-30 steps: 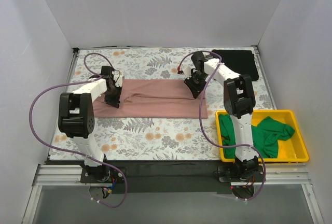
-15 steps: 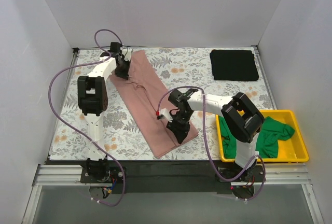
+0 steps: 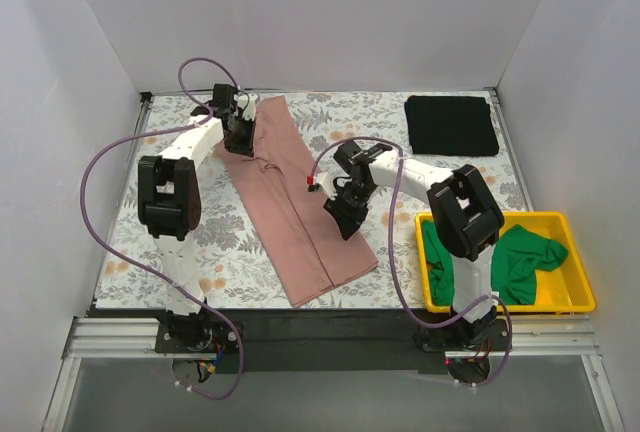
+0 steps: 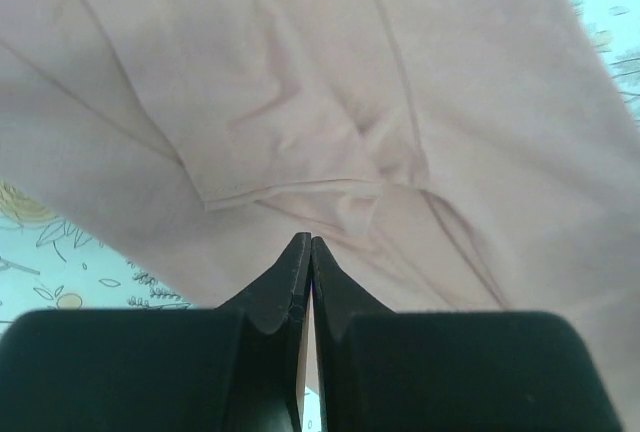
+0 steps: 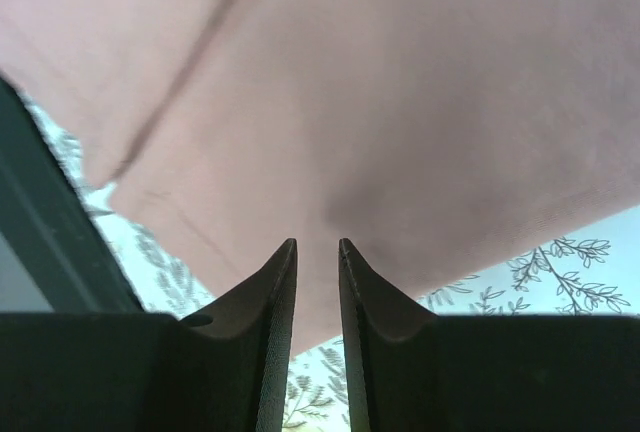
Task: Fold and stack the t-shirts
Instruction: Fold the tshirt
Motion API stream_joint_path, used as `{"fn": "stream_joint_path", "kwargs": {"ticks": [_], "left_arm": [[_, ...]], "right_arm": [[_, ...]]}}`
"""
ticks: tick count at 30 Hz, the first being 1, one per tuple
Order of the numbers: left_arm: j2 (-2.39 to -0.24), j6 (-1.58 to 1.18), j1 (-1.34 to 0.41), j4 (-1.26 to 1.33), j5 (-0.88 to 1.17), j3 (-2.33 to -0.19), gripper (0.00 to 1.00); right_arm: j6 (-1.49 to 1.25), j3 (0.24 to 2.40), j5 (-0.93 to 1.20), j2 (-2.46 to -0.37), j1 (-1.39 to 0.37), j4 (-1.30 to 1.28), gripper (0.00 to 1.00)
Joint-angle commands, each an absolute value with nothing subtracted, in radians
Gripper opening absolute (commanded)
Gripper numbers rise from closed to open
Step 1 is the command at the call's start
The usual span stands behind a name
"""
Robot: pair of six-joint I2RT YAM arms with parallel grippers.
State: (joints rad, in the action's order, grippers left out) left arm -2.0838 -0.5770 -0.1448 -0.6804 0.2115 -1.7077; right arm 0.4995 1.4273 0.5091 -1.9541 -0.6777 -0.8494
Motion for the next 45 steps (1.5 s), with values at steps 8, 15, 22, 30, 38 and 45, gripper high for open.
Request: {"fn": "stream_joint_path", "kwargs": {"ticks": [8, 15, 22, 30, 38, 45], "left_arm": [[-2.167, -0.555, -0.144, -0.664, 0.118, -1.684, 0.0], [-2.281, -0.563, -0.235, -0.653, 0.181, -1.767, 0.0], [-2.424, -0.609, -0.331, -0.67, 0.298, -1.991, 0.0], [-2.26, -0.581, -0.313, -0.684, 0.296, -2.027, 0.0], [-2.021, -0.551, -0.242, -0.66, 0.277, -1.729, 0.02], [-2.098, -0.624, -0.187, -0.644, 0.484, -1.856, 0.13]], "right_arm": [[0.453, 1.318, 0.442, -2.01, -0.689, -0.798, 0.27], [0.394, 1.221, 0.553, -1.997, -0.739, -0.739, 0.27], [0.341, 1.226, 0.672, -1.974, -0.746, -0.709, 0.29], [0.391, 1.504, 0.736, -1.951, -0.573, -0.799, 0.35], [0.353, 1.924, 0.507, -2.107, -0.465, -0.804, 0.31], [0.33, 2.196, 0.343, -2.317, -0.453, -0.732, 0.25]]}}
